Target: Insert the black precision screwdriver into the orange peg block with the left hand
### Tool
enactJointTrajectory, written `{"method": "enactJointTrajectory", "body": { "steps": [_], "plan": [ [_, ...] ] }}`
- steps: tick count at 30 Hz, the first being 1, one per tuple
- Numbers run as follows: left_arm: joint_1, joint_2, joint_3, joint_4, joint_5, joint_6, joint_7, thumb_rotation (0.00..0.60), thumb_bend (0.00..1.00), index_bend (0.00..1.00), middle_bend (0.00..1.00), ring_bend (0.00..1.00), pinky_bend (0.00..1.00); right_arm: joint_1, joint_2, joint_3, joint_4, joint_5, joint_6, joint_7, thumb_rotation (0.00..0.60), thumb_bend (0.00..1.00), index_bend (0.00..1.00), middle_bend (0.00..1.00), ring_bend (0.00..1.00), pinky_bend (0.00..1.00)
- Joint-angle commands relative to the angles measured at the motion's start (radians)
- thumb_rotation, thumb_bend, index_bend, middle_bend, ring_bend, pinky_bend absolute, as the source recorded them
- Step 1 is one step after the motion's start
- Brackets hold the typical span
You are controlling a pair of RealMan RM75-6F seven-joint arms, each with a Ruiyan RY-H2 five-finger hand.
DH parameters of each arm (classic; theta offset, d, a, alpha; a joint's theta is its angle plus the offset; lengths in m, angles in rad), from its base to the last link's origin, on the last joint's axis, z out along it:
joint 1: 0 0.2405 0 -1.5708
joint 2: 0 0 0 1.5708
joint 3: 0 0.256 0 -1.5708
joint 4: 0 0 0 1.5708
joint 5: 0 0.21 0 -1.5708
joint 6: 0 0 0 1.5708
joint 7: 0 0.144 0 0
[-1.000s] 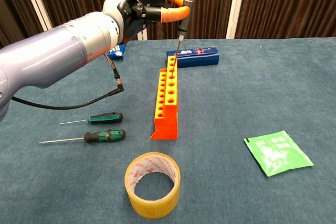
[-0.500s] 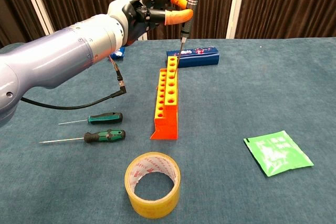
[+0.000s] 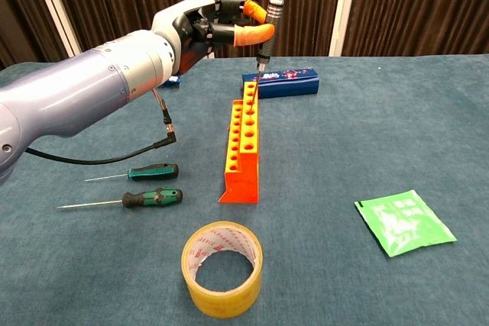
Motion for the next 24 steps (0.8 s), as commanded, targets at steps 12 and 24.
{"method": "enactJointTrajectory", "body": {
  "steps": [12,24],
  "plan": [
    [0.002,-0.008,0.017,0.019,0.036,0.001,-0.034,0.600,0.41,0.59,0.00,0.00,0.03,0.000,0.000,0.000,0.000,0.002,-0.002,0.001,0.600,0.04,0.00,0.00,0.00,0.00],
    [0.033,-0.007,0.068,0.039,0.124,0.050,-0.092,0.600,0.41,0.61,0.00,0.00,0.04,-0.002,-0.001,-0.001,0.000,-0.005,0.004,-0.001,0.600,0.04,0.00,0.00,0.00,0.00]
  ]
}}
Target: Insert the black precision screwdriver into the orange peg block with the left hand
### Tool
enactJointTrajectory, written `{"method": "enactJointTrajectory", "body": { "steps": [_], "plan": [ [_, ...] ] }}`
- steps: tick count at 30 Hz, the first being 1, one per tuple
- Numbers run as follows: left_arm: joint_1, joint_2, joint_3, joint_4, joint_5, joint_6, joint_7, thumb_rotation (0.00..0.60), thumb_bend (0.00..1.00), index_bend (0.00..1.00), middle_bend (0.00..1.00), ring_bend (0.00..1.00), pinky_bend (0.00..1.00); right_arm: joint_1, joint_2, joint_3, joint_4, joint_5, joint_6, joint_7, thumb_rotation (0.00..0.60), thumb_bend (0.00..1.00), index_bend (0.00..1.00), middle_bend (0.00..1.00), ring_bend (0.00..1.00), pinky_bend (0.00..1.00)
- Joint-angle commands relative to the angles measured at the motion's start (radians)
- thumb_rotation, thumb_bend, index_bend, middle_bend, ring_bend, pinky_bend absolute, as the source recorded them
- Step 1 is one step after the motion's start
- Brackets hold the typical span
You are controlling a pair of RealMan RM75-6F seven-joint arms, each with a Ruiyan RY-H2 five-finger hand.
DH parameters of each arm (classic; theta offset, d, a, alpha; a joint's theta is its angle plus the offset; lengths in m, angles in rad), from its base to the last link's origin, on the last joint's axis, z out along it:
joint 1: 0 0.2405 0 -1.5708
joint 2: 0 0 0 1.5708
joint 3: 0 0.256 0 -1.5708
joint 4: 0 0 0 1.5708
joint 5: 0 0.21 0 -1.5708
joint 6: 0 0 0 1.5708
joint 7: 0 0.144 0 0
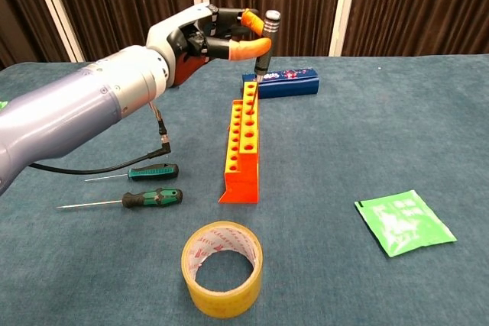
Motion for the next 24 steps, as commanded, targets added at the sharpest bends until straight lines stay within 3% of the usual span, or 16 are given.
{"method": "enactJointTrajectory", "body": {
  "steps": [1,24],
  "plan": [
    [0.006,0.004,0.009,0.008,0.015,0.008,-0.014,0.600,0.41,0.61,0.00,0.00,0.04,0.000,0.000,0.000,-0.001,0.000,0.000,0.000,0.600,0.04,0.00,0.00,0.00,0.00],
    [0.000,-0.025,0.045,0.104,0.047,-0.002,-0.072,0.600,0.41,0.61,0.01,0.00,0.05,0.000,-0.004,0.001,0.006,0.000,0.002,-0.005,0.600,0.04,0.00,0.00,0.00,0.00]
  ]
}}
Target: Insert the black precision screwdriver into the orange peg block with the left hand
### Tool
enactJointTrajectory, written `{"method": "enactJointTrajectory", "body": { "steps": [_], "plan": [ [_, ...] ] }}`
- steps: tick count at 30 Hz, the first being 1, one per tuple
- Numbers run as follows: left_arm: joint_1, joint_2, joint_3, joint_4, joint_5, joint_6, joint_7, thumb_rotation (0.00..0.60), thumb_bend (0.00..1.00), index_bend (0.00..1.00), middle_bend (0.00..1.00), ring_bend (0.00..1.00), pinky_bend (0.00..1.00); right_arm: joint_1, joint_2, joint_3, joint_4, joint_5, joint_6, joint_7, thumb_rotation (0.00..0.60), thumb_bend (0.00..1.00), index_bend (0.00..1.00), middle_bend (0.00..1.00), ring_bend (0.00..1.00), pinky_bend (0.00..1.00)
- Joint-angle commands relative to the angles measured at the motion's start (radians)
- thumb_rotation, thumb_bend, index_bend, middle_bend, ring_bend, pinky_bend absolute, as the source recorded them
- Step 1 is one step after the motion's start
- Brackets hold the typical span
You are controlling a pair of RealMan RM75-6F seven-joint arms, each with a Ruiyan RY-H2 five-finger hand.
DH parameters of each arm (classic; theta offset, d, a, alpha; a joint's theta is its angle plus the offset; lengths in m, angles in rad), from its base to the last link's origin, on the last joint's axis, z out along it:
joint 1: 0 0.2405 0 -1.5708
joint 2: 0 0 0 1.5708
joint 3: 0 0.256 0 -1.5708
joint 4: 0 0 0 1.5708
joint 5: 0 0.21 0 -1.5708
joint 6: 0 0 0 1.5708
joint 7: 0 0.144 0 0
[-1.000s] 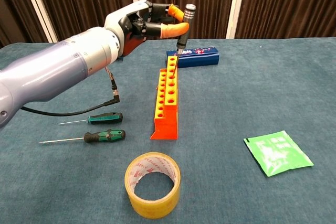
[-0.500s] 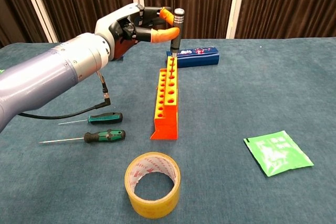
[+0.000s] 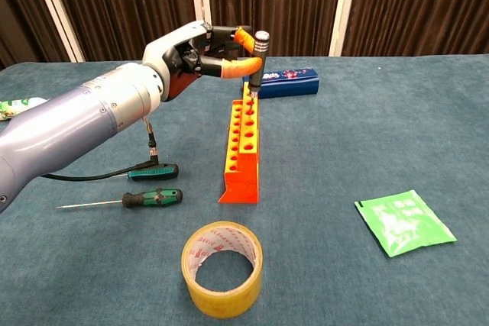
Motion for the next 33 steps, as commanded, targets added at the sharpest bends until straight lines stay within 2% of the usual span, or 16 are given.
{"method": "enactJointTrajectory", "body": {
  "steps": [1,33],
  "plan": [
    [0.001,0.001,0.002,0.004,0.003,0.001,-0.004,0.600,0.41,0.61,0.01,0.00,0.05,0.000,-0.001,0.000,0.001,0.001,0.001,-0.001,0.600,0.04,0.00,0.00,0.00,0.00],
    [0.001,-0.020,0.012,0.066,-0.027,-0.038,0.010,0.600,0.41,0.61,0.01,0.00,0.05,0.002,-0.001,0.002,0.001,0.003,-0.002,-0.002,0.600,0.04,0.00,0.00,0.00,0.00]
  ]
}}
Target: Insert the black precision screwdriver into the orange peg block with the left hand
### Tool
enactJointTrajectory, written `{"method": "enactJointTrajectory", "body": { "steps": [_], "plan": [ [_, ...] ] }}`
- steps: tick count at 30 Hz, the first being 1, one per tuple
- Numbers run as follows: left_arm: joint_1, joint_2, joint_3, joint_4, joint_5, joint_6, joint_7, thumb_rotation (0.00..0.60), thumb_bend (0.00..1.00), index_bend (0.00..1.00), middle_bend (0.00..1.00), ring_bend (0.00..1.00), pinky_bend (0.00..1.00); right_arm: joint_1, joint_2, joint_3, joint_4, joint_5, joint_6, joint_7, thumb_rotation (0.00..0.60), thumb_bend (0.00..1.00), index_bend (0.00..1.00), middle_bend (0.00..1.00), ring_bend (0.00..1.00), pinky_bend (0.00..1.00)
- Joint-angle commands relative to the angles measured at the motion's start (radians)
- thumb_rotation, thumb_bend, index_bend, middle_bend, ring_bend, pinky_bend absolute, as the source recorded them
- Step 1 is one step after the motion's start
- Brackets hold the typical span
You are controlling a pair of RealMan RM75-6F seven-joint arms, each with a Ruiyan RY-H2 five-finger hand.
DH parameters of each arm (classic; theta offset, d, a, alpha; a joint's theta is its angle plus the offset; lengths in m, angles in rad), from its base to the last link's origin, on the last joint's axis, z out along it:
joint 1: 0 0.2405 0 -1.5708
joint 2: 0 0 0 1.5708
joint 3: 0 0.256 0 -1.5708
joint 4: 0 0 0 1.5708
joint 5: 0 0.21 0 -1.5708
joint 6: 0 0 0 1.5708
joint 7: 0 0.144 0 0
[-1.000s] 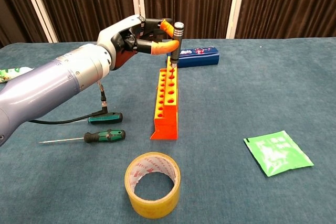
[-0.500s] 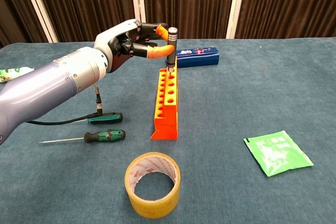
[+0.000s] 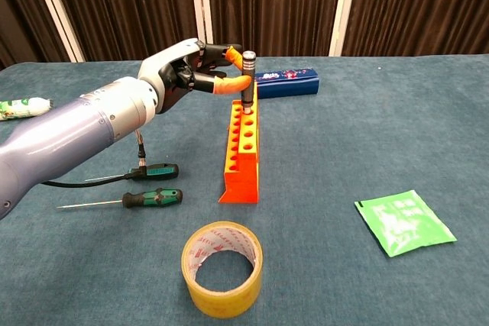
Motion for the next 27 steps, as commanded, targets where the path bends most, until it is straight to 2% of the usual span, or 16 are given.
{"method": "enactJointTrajectory", "body": {
  "steps": [1,27],
  "plan": [
    [-0.001,-0.002,-0.002,0.002,-0.001,-0.001,0.000,0.600,0.41,0.61,0.01,0.00,0.05,-0.001,0.005,0.000,-0.005,0.001,0.002,-0.002,0.600,0.04,0.00,0.00,0.00,0.00],
    [-0.006,-0.018,-0.011,0.000,-0.012,-0.014,0.015,0.600,0.41,0.61,0.01,0.00,0.05,-0.002,0.002,0.000,-0.003,-0.006,0.008,0.007,0.600,0.04,0.00,0.00,0.00,0.00]
  ]
}}
